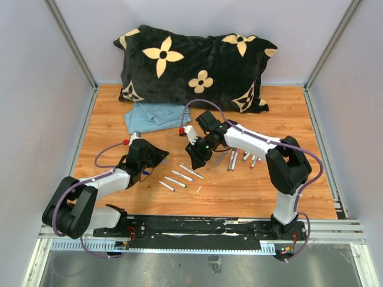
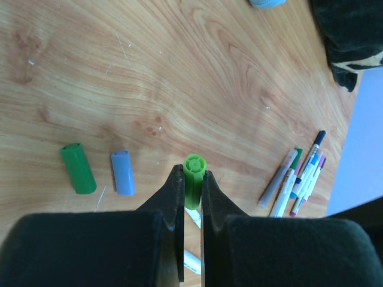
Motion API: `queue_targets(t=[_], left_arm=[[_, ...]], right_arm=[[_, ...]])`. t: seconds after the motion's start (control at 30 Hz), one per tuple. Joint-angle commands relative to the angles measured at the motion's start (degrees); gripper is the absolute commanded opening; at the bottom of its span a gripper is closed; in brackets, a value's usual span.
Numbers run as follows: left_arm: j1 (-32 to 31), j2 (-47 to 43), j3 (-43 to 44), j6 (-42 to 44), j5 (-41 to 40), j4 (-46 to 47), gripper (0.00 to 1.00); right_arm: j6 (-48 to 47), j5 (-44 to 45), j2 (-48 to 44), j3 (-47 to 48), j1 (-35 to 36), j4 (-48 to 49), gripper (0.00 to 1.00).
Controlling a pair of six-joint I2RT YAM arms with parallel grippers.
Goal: Open the pen caps
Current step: Place the pen cap at the center of the board.
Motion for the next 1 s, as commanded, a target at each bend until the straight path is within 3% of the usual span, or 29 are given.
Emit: queue_targets(t=[0.0, 0.27, 0.57, 0.83, 0.97], left_arm=[[-0.98, 3.62, 2.92, -0.57, -2.01, 0.71, 0.01], [-1.82, 13.52, 13.63, -0.64, -3.98, -13.51, 0.01], [-2.61, 17.49, 16.34, -1.04, -5.18, -16.74, 0.08], [-2.88, 17.02, 16.14, -0.88, -6.36, -18.41, 0.12], [-2.88, 15.76, 15.45, -1.47, -7.72, -19.24, 0.25]], right_arm=[[-8.85, -7.45, -3.34, 1.66, -3.67, -6.62, 0.43], [-13.52, -14.09, -9.76, 0.86, -11.2, -10.59, 0.42], [-12.24, -21.77, -13.37, -0.36, -21.59, -10.63, 0.42], [-11.75, -23.04, -13.97, -0.43, -23.91, -10.57, 0.41], [-11.78, -23.25, -14.11, -0.48, -24.04, -10.56, 0.41]])
